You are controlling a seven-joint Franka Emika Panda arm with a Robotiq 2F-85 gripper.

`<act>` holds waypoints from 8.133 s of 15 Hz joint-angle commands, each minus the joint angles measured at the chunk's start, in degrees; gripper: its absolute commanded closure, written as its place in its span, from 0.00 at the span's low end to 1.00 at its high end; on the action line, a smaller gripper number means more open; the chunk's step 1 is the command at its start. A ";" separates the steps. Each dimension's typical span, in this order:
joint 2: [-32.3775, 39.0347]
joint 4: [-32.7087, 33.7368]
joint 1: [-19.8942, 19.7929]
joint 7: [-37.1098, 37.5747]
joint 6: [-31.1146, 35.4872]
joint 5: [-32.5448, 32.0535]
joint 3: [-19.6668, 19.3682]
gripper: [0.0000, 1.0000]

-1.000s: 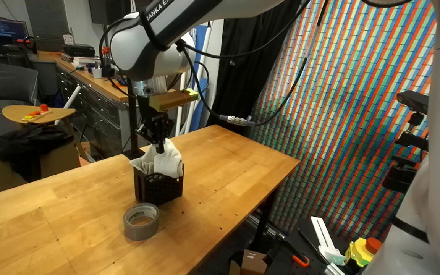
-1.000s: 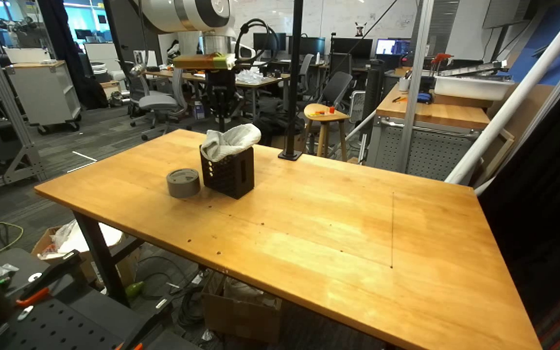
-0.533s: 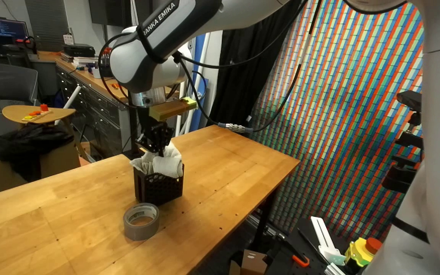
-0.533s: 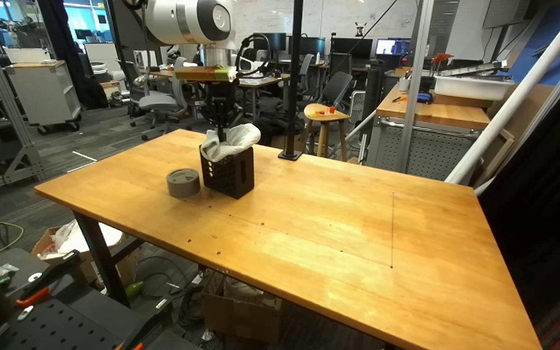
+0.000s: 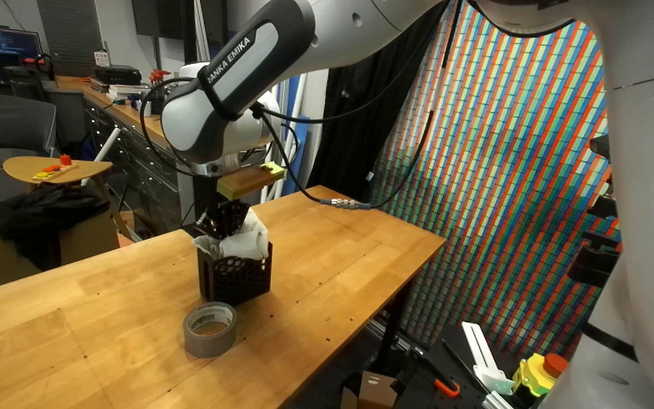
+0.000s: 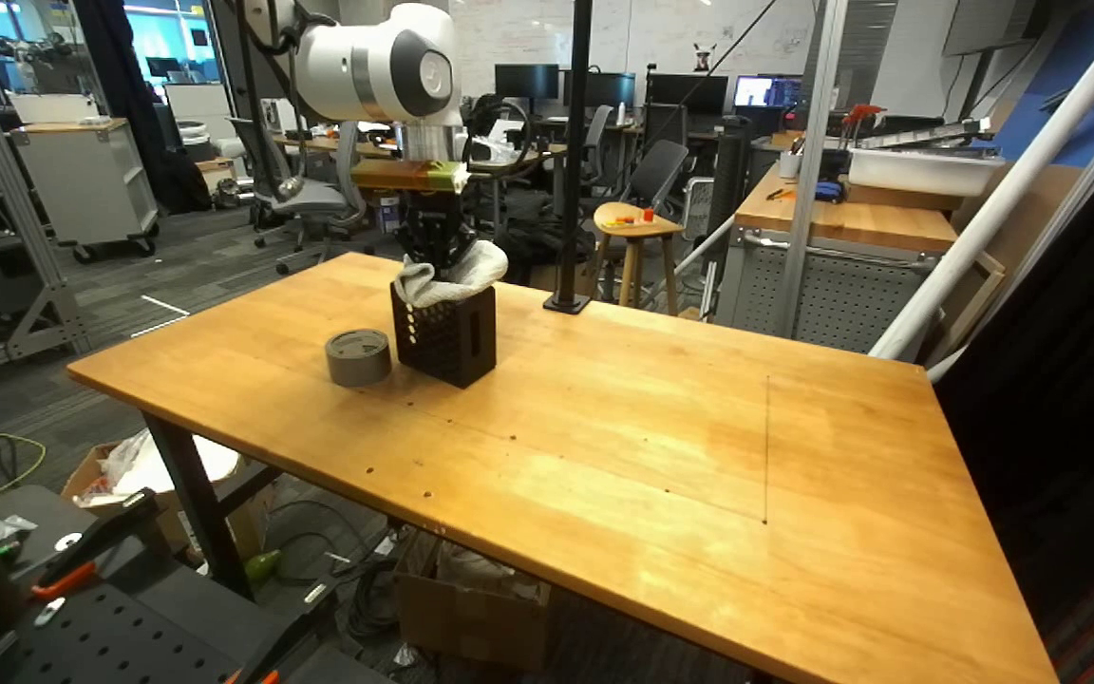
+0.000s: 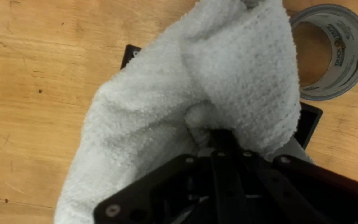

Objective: Put the towel in the box

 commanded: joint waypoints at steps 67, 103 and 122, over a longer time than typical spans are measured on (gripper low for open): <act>2.77 10.36 -5.23 -20.01 -3.36 4.75 1.29 0.96; -2.48 -0.79 -2.66 -16.25 -1.63 7.48 4.07 0.97; 5.11 1.96 -3.21 -21.24 -2.89 15.48 8.21 0.97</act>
